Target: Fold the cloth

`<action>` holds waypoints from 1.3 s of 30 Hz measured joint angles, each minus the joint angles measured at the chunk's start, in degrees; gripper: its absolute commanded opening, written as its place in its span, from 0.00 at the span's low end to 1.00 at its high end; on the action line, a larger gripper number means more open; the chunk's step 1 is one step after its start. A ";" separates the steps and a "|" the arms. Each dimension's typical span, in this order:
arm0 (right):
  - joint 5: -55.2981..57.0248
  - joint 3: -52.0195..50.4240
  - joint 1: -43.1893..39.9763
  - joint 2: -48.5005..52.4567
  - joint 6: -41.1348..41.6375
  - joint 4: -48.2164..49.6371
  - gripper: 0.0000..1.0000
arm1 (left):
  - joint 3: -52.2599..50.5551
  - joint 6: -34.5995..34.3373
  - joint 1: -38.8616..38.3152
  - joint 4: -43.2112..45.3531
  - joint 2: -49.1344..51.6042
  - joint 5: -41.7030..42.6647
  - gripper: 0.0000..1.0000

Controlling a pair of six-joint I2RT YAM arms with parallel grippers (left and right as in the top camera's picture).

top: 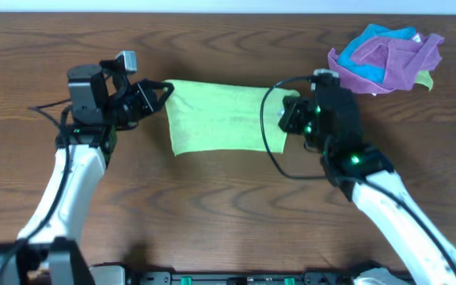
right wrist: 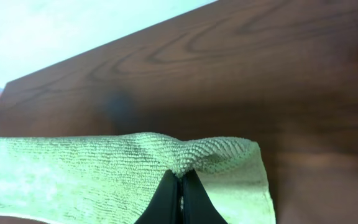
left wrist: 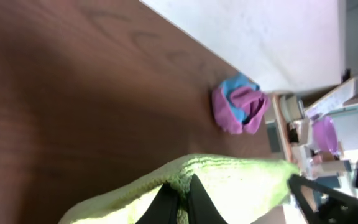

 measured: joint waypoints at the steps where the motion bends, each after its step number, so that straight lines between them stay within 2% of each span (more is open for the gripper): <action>1: -0.11 1.25 -0.46 2.36 -0.57 0.42 0.01 | 0.00 -0.85 -0.28 2.95 1.57 -0.24 0.06; 4: 0.24 7.13 -1.33 10.14 -3.15 0.68 0.01 | 0.02 -4.61 -0.76 12.70 6.95 -1.79 0.06; 8: 0.94 15.08 -1.68 18.03 -6.12 0.52 0.01 | 1.16 -8.59 -0.74 19.67 12.02 -3.21 0.06; 16: 2.97 27.65 -1.81 21.68 -10.40 -2.32 0.01 | 13.27 -11.96 -0.74 18.91 14.91 -3.69 0.06; 22: 3.54 32.44 -1.79 21.64 -12.57 -8.96 0.01 | 18.99 -11.65 -0.68 14.45 14.67 0.33 0.06; 27: 3.61 32.57 -1.73 21.64 -13.31 -16.02 0.01 | 19.37 -6.56 -0.37 0.48 14.64 5.16 0.06; 32: 3.63 32.63 -0.96 21.64 -13.86 -25.33 0.01 | 19.47 2.93 -0.15 -15.85 14.64 7.80 0.06; 39: 3.41 32.68 2.05 21.64 -14.03 -34.42 0.01 | 19.47 13.81 -0.15 -33.68 14.64 9.18 0.06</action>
